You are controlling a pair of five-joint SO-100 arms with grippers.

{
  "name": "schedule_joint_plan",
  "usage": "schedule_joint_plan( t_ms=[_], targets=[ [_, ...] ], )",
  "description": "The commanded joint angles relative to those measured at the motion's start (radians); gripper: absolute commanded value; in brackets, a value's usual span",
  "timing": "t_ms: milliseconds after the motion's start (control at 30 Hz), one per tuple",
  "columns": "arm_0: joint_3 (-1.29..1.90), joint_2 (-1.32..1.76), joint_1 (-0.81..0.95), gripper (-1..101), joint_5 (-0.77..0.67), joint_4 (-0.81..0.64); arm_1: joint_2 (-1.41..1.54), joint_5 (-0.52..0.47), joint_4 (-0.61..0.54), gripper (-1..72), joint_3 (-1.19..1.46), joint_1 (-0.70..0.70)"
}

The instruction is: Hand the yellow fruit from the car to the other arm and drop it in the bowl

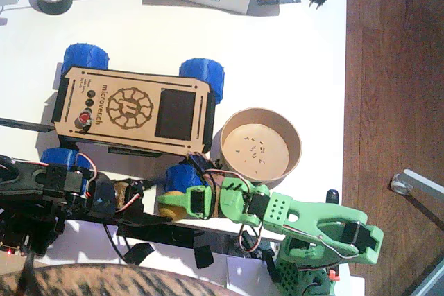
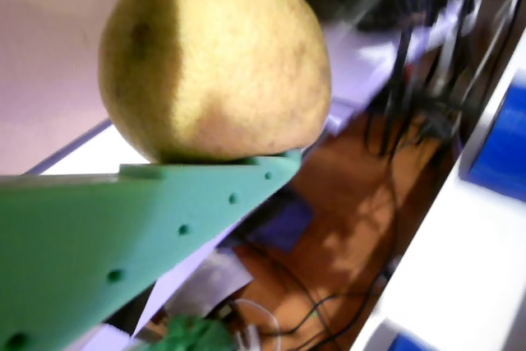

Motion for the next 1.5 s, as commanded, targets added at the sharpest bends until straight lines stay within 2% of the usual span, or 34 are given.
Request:
schedule_joint_plan(
  t_ms=[0,267,367,500,567,700,967,1133,1300,1367,1467],
  targets=[
    [-0.034,0.005,-0.002,63,0.003,-0.017,0.04,-0.017,0.0,0.0,-0.035,0.003],
    [-0.034,0.005,-0.002,66,0.003,-0.017,0.075,-0.018,0.011,0.0,-0.025,0.015],
    [-0.034,0.005,-0.002,67,0.005,-0.014,0.114,-0.017,0.043,0.0,-0.026,0.063],
    [-0.035,0.015,-0.003,66,0.006,0.003,0.193,0.025,0.083,0.0,-0.038,0.227],
    [-0.041,0.041,-0.021,66,0.006,0.063,0.221,0.054,0.107,0.0,-0.048,0.331],
    [-0.049,0.064,-0.152,64,0.021,0.152,0.23,0.109,0.126,0.0,-0.052,0.538],
    [-0.054,0.124,-0.313,57,0.27,0.173,0.074,0.288,0.186,-0.1,-0.146,0.881],
    [-0.054,0.192,-0.417,56,0.282,0.405,-0.164,0.377,0.29,-0.1,-0.285,0.965],
    [-0.051,0.232,-0.617,57,0.301,0.704,-0.341,0.436,0.308,-0.1,-0.388,1.032],
    [-0.043,0.222,-0.713,54,0.371,0.796,-0.408,0.445,0.314,-0.1,-0.428,1.049],
    [-0.043,0.21,-0.831,45,0.58,0.83,-0.509,0.457,0.345,-0.1,-0.495,1.06]
  ],
)
